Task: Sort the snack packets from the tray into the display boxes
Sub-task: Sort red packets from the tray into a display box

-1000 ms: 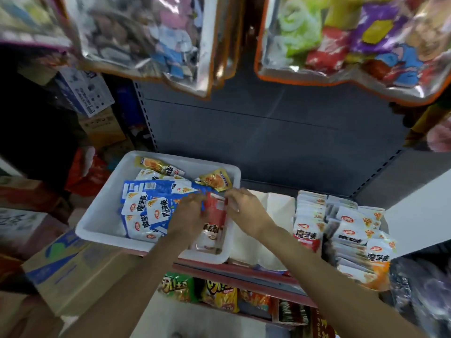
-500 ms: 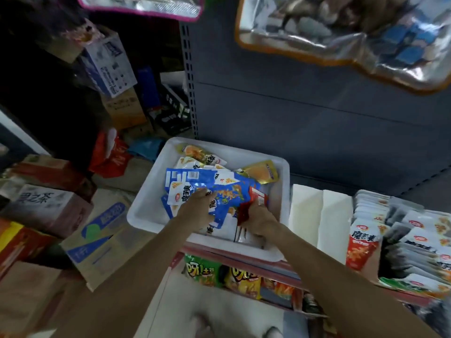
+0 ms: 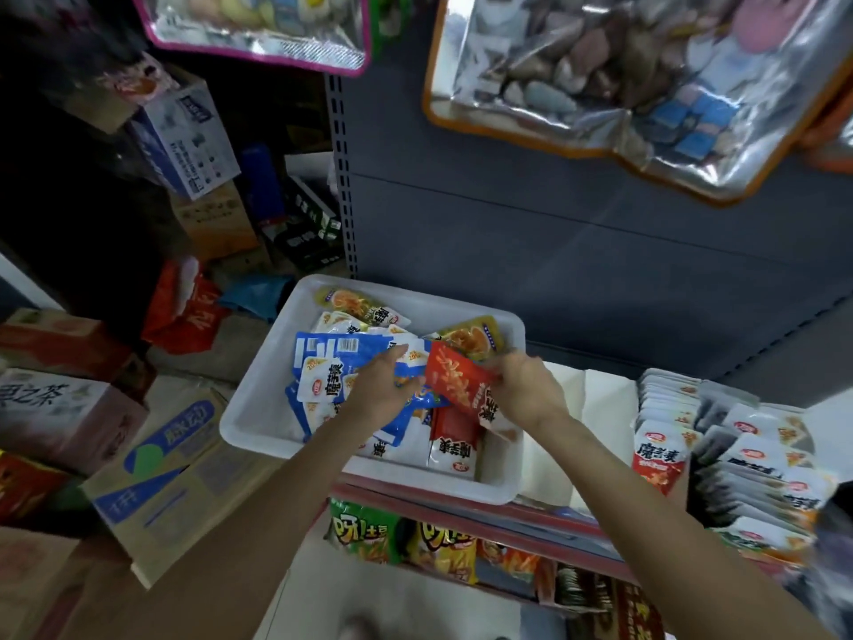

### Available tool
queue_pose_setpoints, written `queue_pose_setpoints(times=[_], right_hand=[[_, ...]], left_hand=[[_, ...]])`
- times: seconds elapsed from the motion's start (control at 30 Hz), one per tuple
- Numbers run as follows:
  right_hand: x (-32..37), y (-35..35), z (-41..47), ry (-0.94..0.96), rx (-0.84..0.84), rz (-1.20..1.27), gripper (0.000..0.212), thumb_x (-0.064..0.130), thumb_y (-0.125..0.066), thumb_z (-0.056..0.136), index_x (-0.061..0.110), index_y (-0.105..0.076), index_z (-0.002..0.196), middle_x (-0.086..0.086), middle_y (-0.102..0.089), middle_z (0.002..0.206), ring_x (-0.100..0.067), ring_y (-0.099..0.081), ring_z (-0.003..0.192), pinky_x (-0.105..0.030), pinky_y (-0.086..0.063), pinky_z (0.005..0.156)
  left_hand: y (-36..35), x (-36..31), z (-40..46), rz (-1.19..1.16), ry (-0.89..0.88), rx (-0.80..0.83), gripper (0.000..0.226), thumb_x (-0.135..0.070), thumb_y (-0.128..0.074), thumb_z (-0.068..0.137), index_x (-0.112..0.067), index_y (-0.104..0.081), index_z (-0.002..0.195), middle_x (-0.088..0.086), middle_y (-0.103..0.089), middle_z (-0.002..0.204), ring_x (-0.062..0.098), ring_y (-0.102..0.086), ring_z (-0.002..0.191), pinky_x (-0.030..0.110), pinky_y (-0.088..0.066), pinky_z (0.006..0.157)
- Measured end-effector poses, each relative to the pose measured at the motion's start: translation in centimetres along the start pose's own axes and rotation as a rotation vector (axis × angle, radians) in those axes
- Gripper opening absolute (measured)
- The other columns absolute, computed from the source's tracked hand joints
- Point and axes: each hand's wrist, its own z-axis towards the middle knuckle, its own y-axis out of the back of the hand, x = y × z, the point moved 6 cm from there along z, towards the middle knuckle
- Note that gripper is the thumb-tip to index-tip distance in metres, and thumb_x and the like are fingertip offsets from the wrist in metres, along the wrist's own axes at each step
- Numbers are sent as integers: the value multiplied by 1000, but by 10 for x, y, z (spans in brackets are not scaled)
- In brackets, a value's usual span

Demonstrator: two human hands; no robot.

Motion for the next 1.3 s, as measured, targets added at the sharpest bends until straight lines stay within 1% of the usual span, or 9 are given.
queue_pose_setpoints(times=[0.17,0.37,0.47,0.57,0.67,0.8,0.97,1.1,1.3], right_hand=[[-15,32,-12,121,40,391,38,-6,-47,85,20,-72,97,-1,-71,100,-16,-66,93,-33,-54,82],[-73,65,-34,-76,-16,950,5,7,-67,84,6,-69,89,-9,-69,85,-13,-64,70,-26,-53,64],[-105,76,-44,-111,-93,1090,25,18,-70,83,-5,-65,92,-11,-59,76,-14,-56,62,-27,-51,66],[-136,92,-54,-81,-262,1035,43,22,-73,80,-16,-55,91,-14,-47,72,-22,-44,65,-34,-45,63],[-166,111,-63,-44,-380,979,26,10,-65,87,-14,-59,93,-32,-55,76,-21,-53,68,-24,-49,56],[-202,132,-78,-18,-447,772,16,18,-66,87,2,-64,85,-16,-65,75,-31,-62,65,-37,-53,60],[-226,153,-91,66,-428,492,17,18,-65,88,6,-59,77,2,-52,60,-2,-49,52,-13,-35,52],[-229,144,-85,133,-311,253,11,22,-64,88,16,-58,82,0,-58,68,-17,-53,64,-34,-42,63],[-213,100,-66,174,-164,-34,14,20,-57,91,17,-63,102,-5,-62,109,-26,-58,99,-34,-47,76]], left_hand=[[-9,-42,-1,-302,-119,45,71,-19,-68,85,-20,-29,145,2,-55,124,16,-55,116,32,-45,98],[-29,-78,2,-552,-104,-47,22,1,-66,82,-13,-56,95,-1,-66,88,14,-63,82,18,-54,71],[-47,-97,2,-651,-27,-93,20,-3,-69,81,-10,-56,95,1,-65,89,11,-63,79,21,-55,70],[-74,-127,-1,-703,-11,-4,20,0,-68,81,-8,-55,94,0,-64,86,11,-62,76,18,-54,66],[-104,-149,-4,-628,-51,58,28,1,-69,80,-6,-52,102,2,-61,89,18,-60,84,24,-53,71],[-137,-167,-7,-456,-90,20,50,-6,-72,80,-7,-46,123,8,-57,98,18,-58,86,28,-52,75],[-173,-173,-12,-272,-128,60,37,-8,-65,85,-5,-52,120,11,-60,116,20,-61,97,20,-46,80],[-197,-174,-16,-78,-114,131,37,-15,-57,92,-7,-53,128,8,-56,131,19,-57,114,18,-40,89],[-218,-164,-16,-104,33,260,46,-15,-53,94,-11,-43,138,10,-52,136,21,-54,119,30,-45,99]])
